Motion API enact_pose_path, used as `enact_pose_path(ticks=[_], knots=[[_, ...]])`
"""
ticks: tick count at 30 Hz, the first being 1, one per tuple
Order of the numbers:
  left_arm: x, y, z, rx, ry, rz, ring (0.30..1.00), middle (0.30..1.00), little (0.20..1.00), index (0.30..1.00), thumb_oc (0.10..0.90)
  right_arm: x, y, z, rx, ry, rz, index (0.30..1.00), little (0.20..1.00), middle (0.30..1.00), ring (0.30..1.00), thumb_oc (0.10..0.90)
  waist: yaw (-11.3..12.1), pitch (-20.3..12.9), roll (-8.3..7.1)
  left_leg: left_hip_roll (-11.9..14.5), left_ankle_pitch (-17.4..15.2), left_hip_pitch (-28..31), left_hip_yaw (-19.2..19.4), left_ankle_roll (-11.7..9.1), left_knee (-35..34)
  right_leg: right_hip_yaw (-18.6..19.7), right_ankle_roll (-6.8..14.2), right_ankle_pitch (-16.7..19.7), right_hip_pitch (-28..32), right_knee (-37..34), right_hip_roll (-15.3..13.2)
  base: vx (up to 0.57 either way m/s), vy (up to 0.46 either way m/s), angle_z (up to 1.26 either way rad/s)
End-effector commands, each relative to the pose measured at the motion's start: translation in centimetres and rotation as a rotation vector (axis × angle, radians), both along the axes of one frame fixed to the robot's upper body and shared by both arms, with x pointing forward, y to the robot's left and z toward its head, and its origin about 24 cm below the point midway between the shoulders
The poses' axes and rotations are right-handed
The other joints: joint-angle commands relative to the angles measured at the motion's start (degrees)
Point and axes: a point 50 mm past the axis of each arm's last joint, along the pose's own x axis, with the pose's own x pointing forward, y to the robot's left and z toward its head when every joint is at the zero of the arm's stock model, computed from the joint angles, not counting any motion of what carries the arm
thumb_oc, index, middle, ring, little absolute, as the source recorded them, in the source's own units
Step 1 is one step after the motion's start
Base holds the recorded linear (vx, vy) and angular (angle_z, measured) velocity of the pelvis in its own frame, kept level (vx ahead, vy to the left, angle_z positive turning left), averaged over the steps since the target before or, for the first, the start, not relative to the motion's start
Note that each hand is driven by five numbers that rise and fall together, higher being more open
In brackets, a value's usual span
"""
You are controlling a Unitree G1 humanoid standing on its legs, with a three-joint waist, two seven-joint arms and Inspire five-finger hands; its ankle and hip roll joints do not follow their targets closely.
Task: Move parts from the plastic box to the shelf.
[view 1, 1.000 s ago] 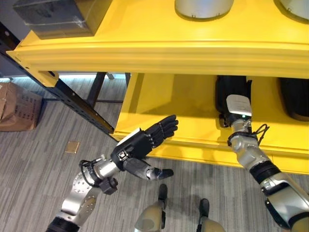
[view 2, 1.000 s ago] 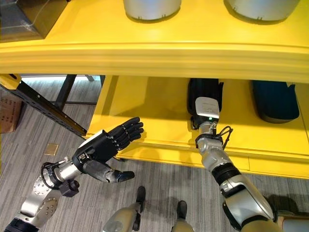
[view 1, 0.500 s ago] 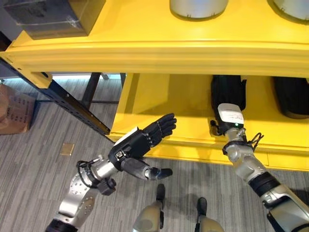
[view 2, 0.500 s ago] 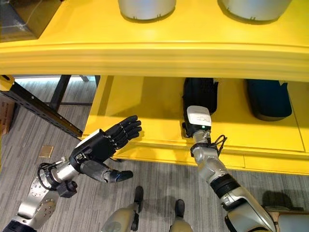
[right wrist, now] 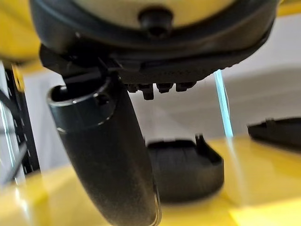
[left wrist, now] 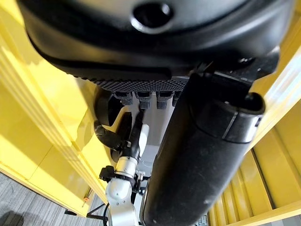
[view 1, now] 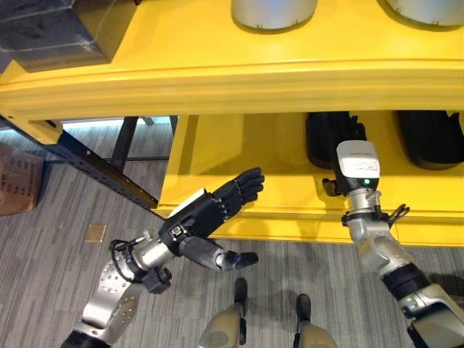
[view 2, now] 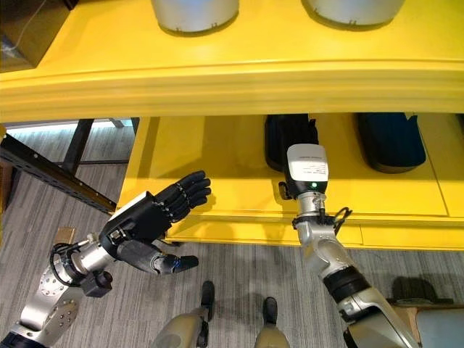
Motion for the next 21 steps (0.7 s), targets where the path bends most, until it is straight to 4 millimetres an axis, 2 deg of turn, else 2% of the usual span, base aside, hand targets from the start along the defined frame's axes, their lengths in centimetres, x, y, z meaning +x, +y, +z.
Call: enact_pose_path(ticks=[1, 4, 7, 11, 15, 18, 21], knots=[[-1.0, -0.5, 3.0, -0.122, -0.196, -0.01, 1.0, 1.0, 1.0, 1.0, 0.9, -1.5, 1.4, 4.7, 0.009, -0.298, 0.182, 1.0, 1.0, 1.0, 1.0, 0.9, -0.2, -6.3, -1.08, 0.5, -8.8, 4.2, 1.7, -0.1, 2.3, -1.2, -1.0, -4.0, -1.5, 4.4, -0.6, -0.01, 0.044, -0.05], [-1.2, -0.3, 2.9, -0.124, -0.197, 0.005, 1.0, 1.0, 1.0, 1.0, 0.9, -2.5, 1.8, 4.7, 0.063, -0.288, 0.259, 1.0, 1.0, 1.0, 1.0, 0.9, -0.8, -6.9, -1.18, 0.5, -9.0, 4.5, 2.0, -0.1, 2.2, -0.8, -0.8, -4.0, -1.3, 4.2, -0.6, -0.02, 0.047, -0.17], [-1.5, 0.0, 2.4, -0.137, -0.189, 0.028, 1.0, 1.0, 1.0, 1.0, 0.9, -4.3, 2.6, 4.0, 0.139, -0.227, 0.376, 1.0, 1.0, 1.0, 1.0, 0.9, -1.7, -8.0, -1.54, 0.6, -9.3, 5.4, 2.8, -0.1, 2.0, -0.3, -0.6, -4.0, -0.7, 3.8, -0.6, -0.02, 0.058, -0.08], [-2.1, 0.5, 1.9, -0.139, -0.196, 0.053, 1.0, 1.0, 1.0, 1.0, 0.9, -6.4, 2.3, 2.8, 0.28, -0.156, 0.436, 1.0, 1.0, 1.0, 1.0, 0.9, -3.2, -8.9, -2.38, 0.6, -9.7, 6.6, 3.7, 0.1, 1.7, 0.6, -0.3, -3.8, 0.3, 3.1, -0.6, -0.03, 0.089, -0.04], [-2.3, 0.8, 1.5, -0.144, -0.194, 0.062, 1.0, 1.0, 1.0, 1.0, 0.9, -7.8, 1.7, 2.1, 0.385, -0.125, 0.436, 1.0, 1.0, 1.0, 1.0, 0.9, -5.1, -9.6, -3.32, 0.5, -10.1, 7.7, 4.6, 0.4, 1.3, 2.0, 0.3, -2.9, 0.9, 1.9, -0.5, -0.05, 0.106, -0.12], [-2.4, 0.8, 1.3, -0.147, -0.192, 0.049, 1.0, 1.0, 1.0, 1.0, 0.9, -8.2, 1.3, 1.5, 0.405, -0.099, 0.412, 1.0, 1.0, 1.0, 1.0, 0.9, -5.8, -9.9, -3.73, 0.3, -10.3, 8.0, 4.9, 0.6, 1.1, 2.8, 0.7, -2.4, 1.0, 1.5, -0.6, -0.05, 0.111, -0.07], [-2.3, 0.2, 1.0, -0.152, -0.178, -0.011, 1.0, 1.0, 1.0, 1.0, 0.9, -8.6, 0.4, 0.4, 0.444, -0.059, 0.358, 1.0, 1.0, 1.0, 1.0, 0.9, -7.5, -10.1, -4.6, -0.2, -10.8, 8.6, 6.0, 1.2, 0.7, 4.3, 1.7, -1.4, 0.7, 1.0, -1.0, -0.05, 0.185, -0.13]])
